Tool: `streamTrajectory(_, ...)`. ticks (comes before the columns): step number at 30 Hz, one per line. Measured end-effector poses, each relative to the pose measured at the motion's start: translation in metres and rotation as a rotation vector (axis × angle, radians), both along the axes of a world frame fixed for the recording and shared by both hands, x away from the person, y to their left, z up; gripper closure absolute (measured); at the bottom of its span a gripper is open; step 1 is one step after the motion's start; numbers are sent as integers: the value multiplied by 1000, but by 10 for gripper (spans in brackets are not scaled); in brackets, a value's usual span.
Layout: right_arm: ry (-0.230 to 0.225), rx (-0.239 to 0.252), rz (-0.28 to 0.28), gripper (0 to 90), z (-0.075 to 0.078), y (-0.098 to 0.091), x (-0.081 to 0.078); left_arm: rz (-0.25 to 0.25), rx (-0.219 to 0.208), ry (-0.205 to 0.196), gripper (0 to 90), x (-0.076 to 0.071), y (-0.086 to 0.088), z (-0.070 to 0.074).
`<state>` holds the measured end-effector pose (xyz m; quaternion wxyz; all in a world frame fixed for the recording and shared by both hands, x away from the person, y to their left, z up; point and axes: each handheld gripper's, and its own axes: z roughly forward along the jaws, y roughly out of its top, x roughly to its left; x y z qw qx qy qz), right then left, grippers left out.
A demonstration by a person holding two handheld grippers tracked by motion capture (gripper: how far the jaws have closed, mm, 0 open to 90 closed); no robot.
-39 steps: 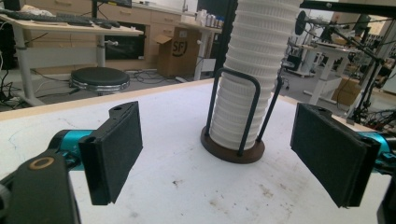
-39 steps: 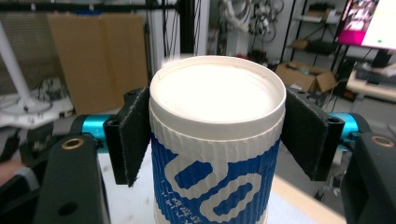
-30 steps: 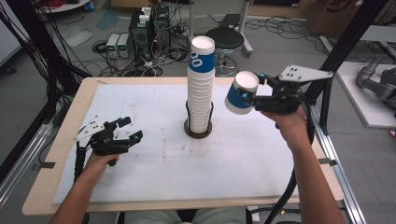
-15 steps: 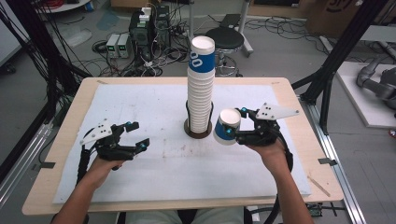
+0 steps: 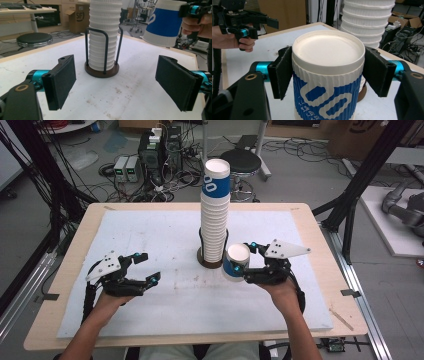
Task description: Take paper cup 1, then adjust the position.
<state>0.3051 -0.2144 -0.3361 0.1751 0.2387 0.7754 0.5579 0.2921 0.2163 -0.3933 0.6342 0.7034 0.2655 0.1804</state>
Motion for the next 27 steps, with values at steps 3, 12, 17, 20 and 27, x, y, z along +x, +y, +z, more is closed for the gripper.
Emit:
streamTrajectory(3,6,3,8,297,0,1,-4,5,-4,-6,167,-1,-1,1)
streamTrajectory(12,7,40,7,297,1,-1,-4,8,8,-3,168,0,1,1)
streamTrajectory(17,12,43,23,297,2,1,0,-2,5,4,168,2,0,-1)
streamTrajectory(20,13,45,26,297,1,2,2,-31,2,15,168,5,-3,-3)
streamTrajectory(27,22,48,55,297,-1,9,7,-53,2,25,169,12,-9,-6)
